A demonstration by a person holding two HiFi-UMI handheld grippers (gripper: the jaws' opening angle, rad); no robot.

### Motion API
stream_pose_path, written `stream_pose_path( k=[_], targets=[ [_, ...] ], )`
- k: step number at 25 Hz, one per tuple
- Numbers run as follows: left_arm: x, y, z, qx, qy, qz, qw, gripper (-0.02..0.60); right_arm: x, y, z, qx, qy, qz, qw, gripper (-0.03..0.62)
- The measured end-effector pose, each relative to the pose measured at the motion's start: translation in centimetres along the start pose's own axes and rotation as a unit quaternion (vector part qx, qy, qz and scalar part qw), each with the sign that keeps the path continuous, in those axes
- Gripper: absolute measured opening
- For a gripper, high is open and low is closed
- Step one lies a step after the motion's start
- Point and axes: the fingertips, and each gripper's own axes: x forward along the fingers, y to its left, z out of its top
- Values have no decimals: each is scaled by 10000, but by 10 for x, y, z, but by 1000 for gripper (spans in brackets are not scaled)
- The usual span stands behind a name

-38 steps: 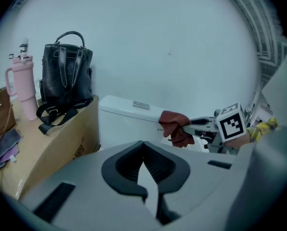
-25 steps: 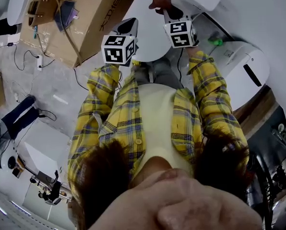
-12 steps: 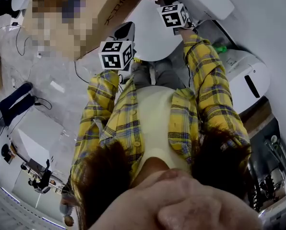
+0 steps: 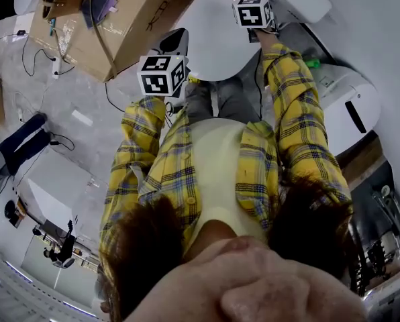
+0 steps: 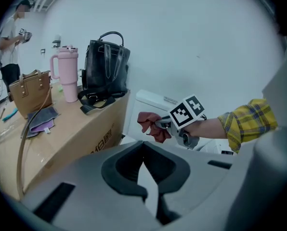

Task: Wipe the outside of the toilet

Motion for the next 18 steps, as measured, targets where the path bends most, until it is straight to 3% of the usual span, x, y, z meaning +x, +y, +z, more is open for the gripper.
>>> stream_pose_path(
  k=[18],
  targets=[
    [25, -45, 16, 718, 158, -788, 9942, 9, -70, -62, -84, 869, 73, -886, 9922, 84]
  ],
)
